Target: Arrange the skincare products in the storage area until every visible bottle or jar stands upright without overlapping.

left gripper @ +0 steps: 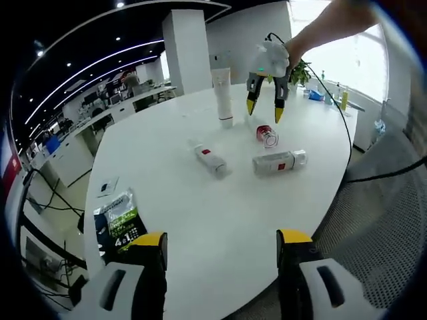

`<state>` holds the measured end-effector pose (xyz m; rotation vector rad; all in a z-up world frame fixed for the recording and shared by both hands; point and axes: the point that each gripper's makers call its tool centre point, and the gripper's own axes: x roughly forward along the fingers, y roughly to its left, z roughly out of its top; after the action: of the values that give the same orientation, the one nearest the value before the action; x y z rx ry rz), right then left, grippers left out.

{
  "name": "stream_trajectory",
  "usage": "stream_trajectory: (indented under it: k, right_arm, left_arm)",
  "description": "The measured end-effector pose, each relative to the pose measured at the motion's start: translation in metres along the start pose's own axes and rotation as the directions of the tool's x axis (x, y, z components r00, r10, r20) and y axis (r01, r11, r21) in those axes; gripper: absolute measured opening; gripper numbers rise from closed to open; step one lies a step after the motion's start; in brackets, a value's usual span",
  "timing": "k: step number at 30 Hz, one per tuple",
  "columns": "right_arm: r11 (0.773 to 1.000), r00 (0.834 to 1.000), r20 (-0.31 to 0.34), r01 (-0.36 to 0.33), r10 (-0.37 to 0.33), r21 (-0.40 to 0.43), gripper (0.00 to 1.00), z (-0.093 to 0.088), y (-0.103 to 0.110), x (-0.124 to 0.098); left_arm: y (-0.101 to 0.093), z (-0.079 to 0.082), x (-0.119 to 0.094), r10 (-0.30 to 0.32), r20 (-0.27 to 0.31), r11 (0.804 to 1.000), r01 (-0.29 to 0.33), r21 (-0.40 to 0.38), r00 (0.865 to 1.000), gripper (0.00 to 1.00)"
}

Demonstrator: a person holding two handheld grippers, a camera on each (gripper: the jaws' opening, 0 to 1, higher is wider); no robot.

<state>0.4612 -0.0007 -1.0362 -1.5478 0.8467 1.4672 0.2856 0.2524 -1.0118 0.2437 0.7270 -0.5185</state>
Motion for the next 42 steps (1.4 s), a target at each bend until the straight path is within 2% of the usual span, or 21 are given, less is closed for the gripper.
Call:
stream_trajectory:
  k: [1,3,5,9,17,21,23,28,30,32,35,38,40,42]
  right_arm:
    - [0.998,1.000,-0.020,-0.003,0.002,-0.056,0.42,-0.001,-0.001,0.006]
    - [0.994,0.999,-0.044,-0.014,0.009,-0.113,0.42,-0.001,-0.003,0.014]
    - [0.991,0.999,-0.053,-0.005,-0.002,-0.134,0.41,0.000,-0.007,0.020]
    - [0.982,0.996,-0.082,-0.059,0.045,-0.179,0.35,-0.003,-0.003,0.029]
    - [0.991,0.997,-0.059,-0.066,0.059,-0.116,0.38,-0.001,-0.005,0.039]
    - [0.991,0.993,-0.069,-0.101,0.096,-0.082,0.37,-0.002,-0.005,0.039]
    - [0.991,0.989,-0.075,-0.130,0.127,-0.040,0.38,-0.004,-0.003,0.039]
    - [0.992,0.990,-0.073,-0.125,0.124,-0.016,0.38,-0.002,-0.004,0.040]
    - [0.992,0.991,-0.055,-0.116,0.119,0.042,0.37,-0.002,-0.005,0.040]
    - [0.989,0.991,-0.064,-0.115,0.121,0.091,0.35,-0.005,-0.004,0.041]
    - [0.972,0.987,-0.080,-0.123,0.141,0.200,0.31,-0.008,0.000,0.041]
    - [0.940,0.987,-0.071,-0.117,0.147,0.321,0.27,-0.012,0.002,0.041]
    - [0.917,0.990,-0.042,-0.111,0.137,0.383,0.26,-0.011,0.002,0.040]
    - [0.883,0.993,0.003,-0.106,0.118,0.458,0.26,-0.011,0.003,0.039]
  left_arm:
    - [0.001,-0.002,0.000,0.003,-0.010,1.000,-0.003,-0.003,1.000,0.68]
    - [0.001,-0.002,0.000,0.007,-0.011,1.000,-0.007,0.004,1.000,0.68]
    - [0.001,-0.001,0.000,0.009,-0.006,1.000,-0.009,0.005,1.000,0.67]
    - [-0.001,-0.005,0.002,-0.002,-0.025,1.000,0.003,0.014,1.000,0.66]
    - [0.002,-0.007,0.001,0.011,-0.035,1.000,-0.011,0.012,0.999,0.66]
    - [0.002,-0.006,0.001,0.009,-0.029,1.000,-0.009,0.015,1.000,0.63]
    - [0.002,-0.006,0.001,0.009,-0.031,1.000,-0.008,0.021,0.999,0.63]
    - [0.001,-0.009,0.002,0.006,-0.046,1.000,-0.005,0.024,0.999,0.63]
    - [0.001,-0.009,0.002,0.006,-0.047,1.000,-0.005,0.031,0.999,0.62]
    - [0.001,-0.008,0.002,0.009,-0.046,1.000,-0.008,0.027,0.999,0.62]
    - [0.001,-0.009,0.002,0.008,-0.050,1.000,-0.007,0.025,0.999,0.62]
    - [0.001,-0.009,0.002,0.008,-0.047,1.000,-0.006,0.030,0.999,0.61]
    - [0.001,-0.009,0.002,0.008,-0.048,1.000,-0.007,0.028,0.999,0.61]
    - [0.001,-0.010,0.002,0.007,-0.052,1.000,-0.005,0.028,0.999,0.61]
